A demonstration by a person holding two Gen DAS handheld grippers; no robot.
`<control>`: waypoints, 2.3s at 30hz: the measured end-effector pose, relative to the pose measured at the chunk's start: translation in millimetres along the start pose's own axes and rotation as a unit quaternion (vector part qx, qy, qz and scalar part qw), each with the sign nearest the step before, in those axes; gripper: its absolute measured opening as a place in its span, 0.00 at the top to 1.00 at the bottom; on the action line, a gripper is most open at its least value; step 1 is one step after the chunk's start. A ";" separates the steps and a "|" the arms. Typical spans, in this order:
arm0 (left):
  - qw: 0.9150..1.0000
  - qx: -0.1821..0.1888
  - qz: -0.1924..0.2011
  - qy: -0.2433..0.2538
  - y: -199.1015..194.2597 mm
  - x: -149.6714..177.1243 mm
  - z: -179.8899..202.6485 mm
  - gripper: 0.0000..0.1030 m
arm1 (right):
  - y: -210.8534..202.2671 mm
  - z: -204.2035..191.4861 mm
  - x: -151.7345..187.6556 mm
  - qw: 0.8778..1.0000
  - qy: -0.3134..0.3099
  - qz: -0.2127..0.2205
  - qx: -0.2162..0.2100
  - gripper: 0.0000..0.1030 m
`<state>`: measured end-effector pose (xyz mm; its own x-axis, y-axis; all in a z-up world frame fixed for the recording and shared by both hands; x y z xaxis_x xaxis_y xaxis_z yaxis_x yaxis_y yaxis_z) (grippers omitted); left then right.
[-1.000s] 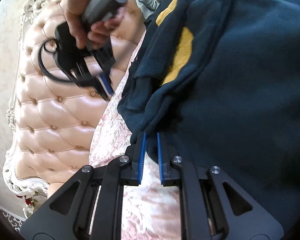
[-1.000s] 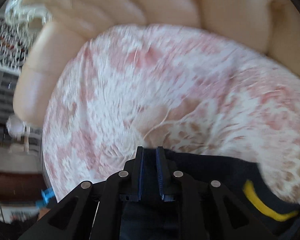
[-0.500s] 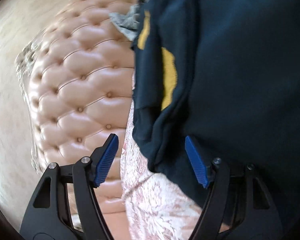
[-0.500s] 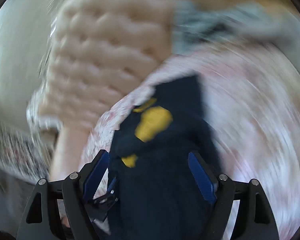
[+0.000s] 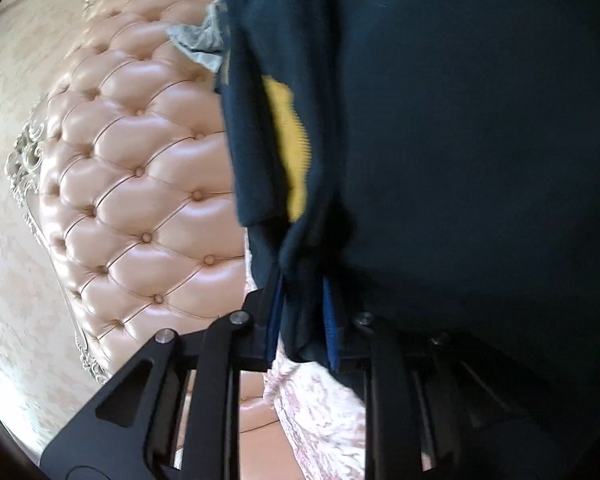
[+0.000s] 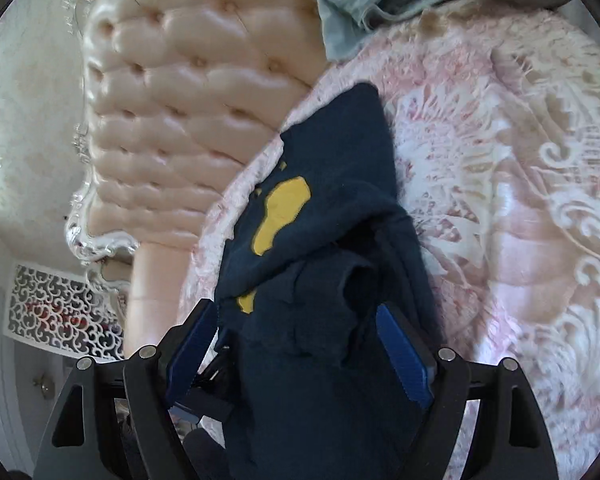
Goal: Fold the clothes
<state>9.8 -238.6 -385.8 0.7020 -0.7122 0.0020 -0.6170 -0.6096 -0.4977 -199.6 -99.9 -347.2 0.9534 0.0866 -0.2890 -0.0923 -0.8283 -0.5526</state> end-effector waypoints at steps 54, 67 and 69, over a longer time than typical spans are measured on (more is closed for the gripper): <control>0.989 0.056 0.096 -0.092 -36.6 -137.7 -31.4 0.88 | 8.6 1.7 -3.0 0.989 -0.147 0.023 0.020 0.44; 0.987 0.017 0.112 -0.115 -53.4 -116.5 -1.9 0.90 | 5.0 -8.1 -9.3 0.980 -0.068 -0.013 -0.185 0.41; 0.986 0.016 0.113 -0.120 -56.2 -113.2 0.0 0.90 | 19.7 -4.6 -8.6 0.981 -0.058 -0.026 -0.185 0.41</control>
<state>-35.0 -123.6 -358.0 0.6143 -0.7230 -0.3160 -0.7585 -0.4307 -0.4891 -208.3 -119.5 -352.0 0.9127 0.1785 -0.3676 0.0864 -0.9635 -0.2534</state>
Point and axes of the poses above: each gripper's, at about its wrist camera, not at the fingertips, and y roughly the way its jaws point, z to its right, x to its underside, the point moved 2 cm from there along y, roughly the way its jaws point, and after that the axes turned 11 degrees about z, right-handed, at the moved point
